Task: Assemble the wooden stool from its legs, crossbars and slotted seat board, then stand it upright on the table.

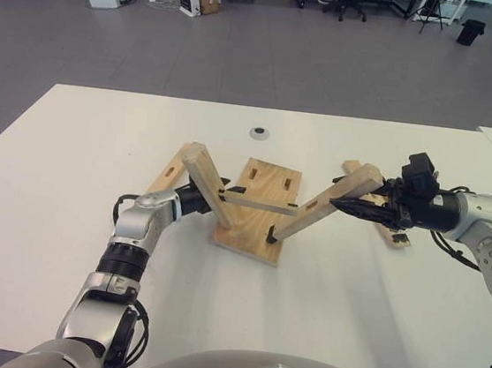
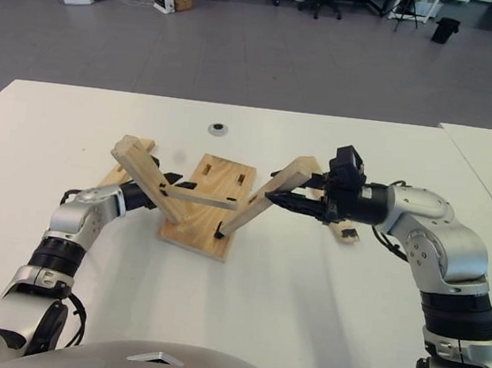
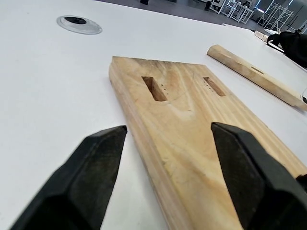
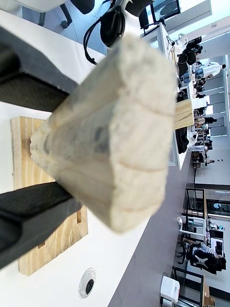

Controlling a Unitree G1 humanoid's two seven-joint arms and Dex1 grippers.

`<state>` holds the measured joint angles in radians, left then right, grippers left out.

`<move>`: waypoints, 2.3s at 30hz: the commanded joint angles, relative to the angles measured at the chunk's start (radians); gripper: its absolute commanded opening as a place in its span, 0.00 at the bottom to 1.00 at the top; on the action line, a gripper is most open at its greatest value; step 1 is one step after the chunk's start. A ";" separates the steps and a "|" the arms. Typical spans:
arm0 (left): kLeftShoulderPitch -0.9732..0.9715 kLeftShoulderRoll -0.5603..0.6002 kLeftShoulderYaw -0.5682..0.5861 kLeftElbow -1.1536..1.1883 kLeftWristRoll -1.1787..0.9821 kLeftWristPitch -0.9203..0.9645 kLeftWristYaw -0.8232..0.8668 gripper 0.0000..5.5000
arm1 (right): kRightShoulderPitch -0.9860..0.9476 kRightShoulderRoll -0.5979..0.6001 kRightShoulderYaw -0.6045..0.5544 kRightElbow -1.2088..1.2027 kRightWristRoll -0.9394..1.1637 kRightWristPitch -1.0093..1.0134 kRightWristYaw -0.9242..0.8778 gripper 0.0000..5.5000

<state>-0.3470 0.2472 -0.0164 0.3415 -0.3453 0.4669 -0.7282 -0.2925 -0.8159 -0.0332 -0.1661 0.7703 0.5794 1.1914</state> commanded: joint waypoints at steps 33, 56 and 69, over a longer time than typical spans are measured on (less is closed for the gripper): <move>0.082 -0.076 -0.022 -0.087 -0.007 0.030 0.066 0.59 | 0.271 0.041 0.063 -0.245 -0.112 -0.068 -0.182 0.37; 0.109 -0.109 -0.064 -0.133 -0.009 0.049 0.086 0.59 | 0.277 0.046 0.196 -0.170 -0.172 -0.069 -0.269 0.37; 0.112 -0.121 -0.072 -0.138 -0.008 0.046 0.095 0.59 | 0.282 0.058 0.189 -0.132 -0.193 -0.133 -0.284 0.42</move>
<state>-0.2508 0.1797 -0.0288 0.2239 -0.3481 0.4905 -0.6211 -0.0947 -0.7435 0.0796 -0.4009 0.7024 0.3693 0.9541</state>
